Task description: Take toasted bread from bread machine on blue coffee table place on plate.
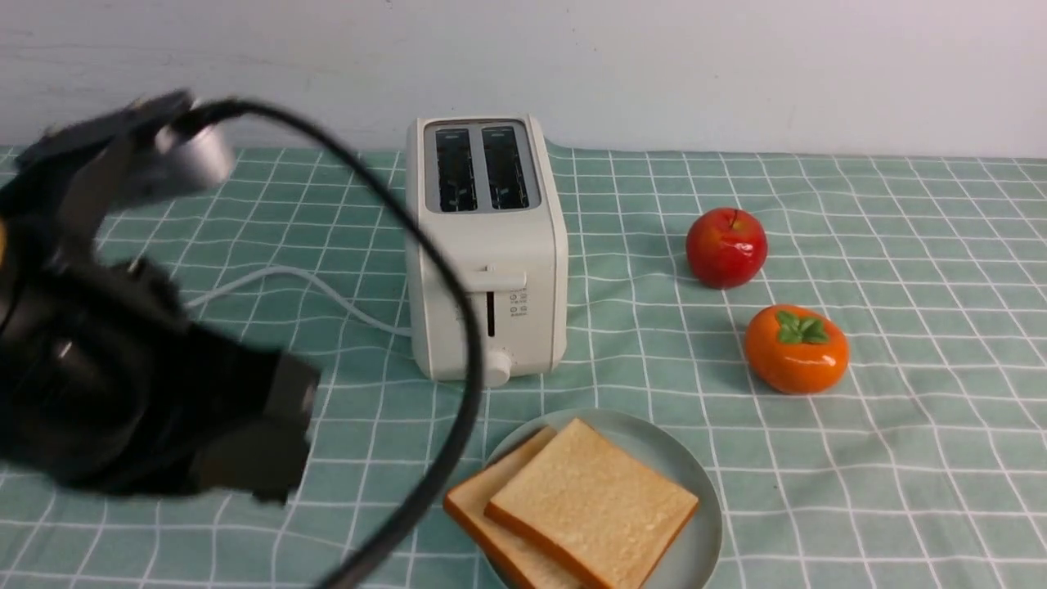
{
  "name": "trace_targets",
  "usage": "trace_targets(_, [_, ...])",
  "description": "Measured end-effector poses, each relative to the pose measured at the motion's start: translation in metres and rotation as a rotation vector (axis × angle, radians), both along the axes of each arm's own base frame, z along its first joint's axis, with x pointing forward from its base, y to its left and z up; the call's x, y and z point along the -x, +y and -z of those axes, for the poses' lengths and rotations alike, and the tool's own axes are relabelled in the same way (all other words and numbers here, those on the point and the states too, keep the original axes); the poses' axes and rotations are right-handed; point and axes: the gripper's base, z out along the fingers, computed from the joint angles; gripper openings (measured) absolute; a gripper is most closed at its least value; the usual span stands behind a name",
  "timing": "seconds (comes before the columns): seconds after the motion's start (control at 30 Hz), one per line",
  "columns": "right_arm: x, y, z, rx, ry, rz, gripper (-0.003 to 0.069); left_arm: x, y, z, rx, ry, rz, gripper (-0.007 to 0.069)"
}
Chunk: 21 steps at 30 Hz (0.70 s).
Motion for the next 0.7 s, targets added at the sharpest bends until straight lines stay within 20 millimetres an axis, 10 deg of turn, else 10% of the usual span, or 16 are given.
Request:
trace_targets(0.27, [-0.005, 0.001, 0.071, 0.038, 0.144, 0.005, -0.0017, 0.071, 0.028, 0.041, 0.153, 0.005, -0.042, -0.0014])
trace_targets(0.7, [0.004, -0.002, 0.136, 0.083, 0.324, 0.006, -0.0008, 0.107, 0.044, 0.041, 0.208, -0.047, -0.013, -0.0014])
